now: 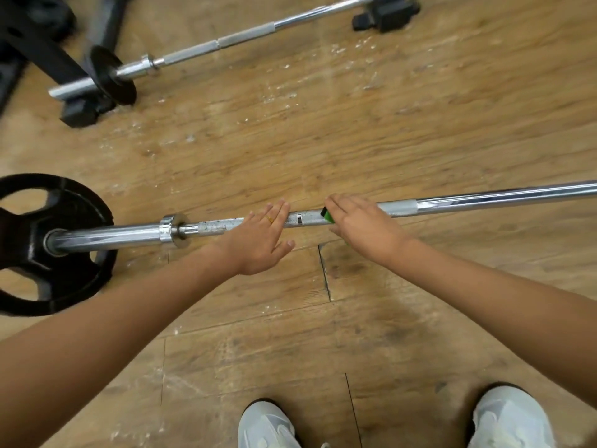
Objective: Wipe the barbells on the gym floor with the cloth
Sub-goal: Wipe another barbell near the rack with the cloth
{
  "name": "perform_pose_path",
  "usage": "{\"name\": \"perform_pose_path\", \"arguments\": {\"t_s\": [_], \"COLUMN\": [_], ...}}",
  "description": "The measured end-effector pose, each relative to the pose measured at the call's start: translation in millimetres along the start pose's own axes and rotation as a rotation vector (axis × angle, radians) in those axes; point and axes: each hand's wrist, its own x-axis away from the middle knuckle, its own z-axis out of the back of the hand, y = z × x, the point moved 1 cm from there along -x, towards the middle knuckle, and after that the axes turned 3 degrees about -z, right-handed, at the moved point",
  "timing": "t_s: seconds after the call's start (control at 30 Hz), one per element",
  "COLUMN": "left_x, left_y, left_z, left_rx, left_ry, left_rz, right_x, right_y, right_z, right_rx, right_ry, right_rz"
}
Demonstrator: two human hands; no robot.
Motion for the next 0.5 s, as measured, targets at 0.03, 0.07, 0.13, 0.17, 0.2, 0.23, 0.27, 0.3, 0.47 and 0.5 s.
{"name": "perform_pose_path", "arguments": {"t_s": [0.03, 0.07, 0.13, 0.17, 0.2, 0.23, 0.27, 0.3, 0.47, 0.5], "left_x": [0, 0, -4, -7, -10, -11, -12, -11, -12, -13], "left_y": [5, 12, 26, 33, 39, 43, 46, 48, 61, 63], "left_z": [6, 10, 12, 10, 6, 2, -3, -7, -26, -30], "left_rx": [-0.022, -0.047, -0.057, -0.032, -0.003, 0.019, 0.035, 0.058, 0.195, 0.203], "left_ry": [-0.026, -0.035, -0.030, -0.022, -0.005, 0.027, 0.063, 0.098, 0.241, 0.261], "left_rz": [-0.012, -0.037, -0.077, -0.067, -0.041, -0.014, 0.010, 0.031, 0.136, 0.149], "right_x": [0, -1, 0, 1, 3, 6, 9, 13, 29, 28], "right_y": [1, 2, 3, 3, 3, 3, 4, 5, 30, 31], "right_z": [0, 1, 3, 5, 7, 9, 10, 10, 7, 4], "right_rx": [-0.005, -0.020, -0.051, -0.062, -0.066, -0.062, -0.051, -0.035, -0.106, -0.106], "right_ry": [-0.008, -0.033, -0.101, -0.120, -0.130, -0.125, -0.105, -0.087, -0.072, -0.057], "right_rz": [0.005, -0.003, -0.025, -0.032, -0.037, -0.039, -0.043, -0.049, -0.101, -0.090]}}
